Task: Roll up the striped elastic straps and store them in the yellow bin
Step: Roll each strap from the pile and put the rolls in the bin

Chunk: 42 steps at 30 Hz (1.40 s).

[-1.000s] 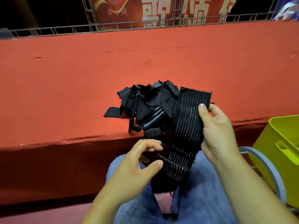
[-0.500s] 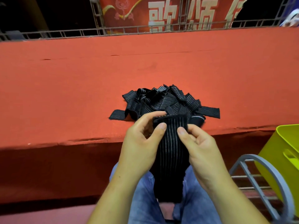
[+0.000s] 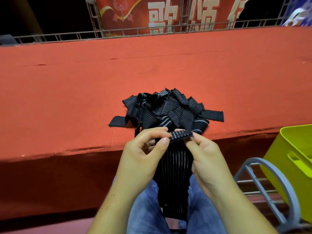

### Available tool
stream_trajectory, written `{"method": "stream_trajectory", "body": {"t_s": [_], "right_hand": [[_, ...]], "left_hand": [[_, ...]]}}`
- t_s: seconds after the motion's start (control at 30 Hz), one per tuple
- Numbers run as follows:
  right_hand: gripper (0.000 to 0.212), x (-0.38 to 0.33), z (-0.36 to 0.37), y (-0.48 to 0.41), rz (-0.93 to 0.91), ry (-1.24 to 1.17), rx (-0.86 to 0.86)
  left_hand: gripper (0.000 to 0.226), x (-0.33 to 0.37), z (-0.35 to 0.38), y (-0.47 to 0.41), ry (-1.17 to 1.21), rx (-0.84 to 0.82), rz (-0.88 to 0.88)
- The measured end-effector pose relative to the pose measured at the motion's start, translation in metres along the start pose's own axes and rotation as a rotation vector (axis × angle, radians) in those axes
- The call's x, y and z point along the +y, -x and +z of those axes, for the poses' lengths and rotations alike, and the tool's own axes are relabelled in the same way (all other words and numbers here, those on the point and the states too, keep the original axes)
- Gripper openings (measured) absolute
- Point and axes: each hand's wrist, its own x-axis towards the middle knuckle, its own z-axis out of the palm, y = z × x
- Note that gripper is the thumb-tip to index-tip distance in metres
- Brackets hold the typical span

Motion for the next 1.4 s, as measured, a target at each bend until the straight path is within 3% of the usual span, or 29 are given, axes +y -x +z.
{"method": "stream_trajectory", "body": {"t_s": [0.23, 0.4, 0.6, 1.07, 1.27, 1.4], "right_hand": [[0.045, -0.005, 0.0, 0.003, 0.032, -0.05, -0.004], [0.021, -0.003, -0.003, 0.004, -0.031, 0.08, -0.027], [0.018, -0.002, -0.005, 0.004, -0.088, 0.135, -0.034], [0.026, 0.004, -0.008, 0.005, -0.083, 0.112, -0.062], [0.043, 0.005, -0.008, 0.008, 0.046, 0.15, -0.058], [0.084, 0.006, -0.008, 0.009, 0.104, 0.196, -0.085]], "left_hand": [[0.032, -0.001, -0.003, 0.002, -0.057, 0.029, -0.018], [0.035, 0.003, -0.001, 0.003, -0.023, 0.042, -0.056], [0.032, 0.002, -0.004, 0.003, 0.007, 0.03, -0.144], [0.031, 0.007, -0.004, 0.005, 0.064, -0.003, -0.114], [0.032, 0.007, -0.004, 0.005, 0.057, 0.06, -0.076], [0.032, 0.006, -0.005, 0.004, 0.034, 0.085, -0.052]]}}
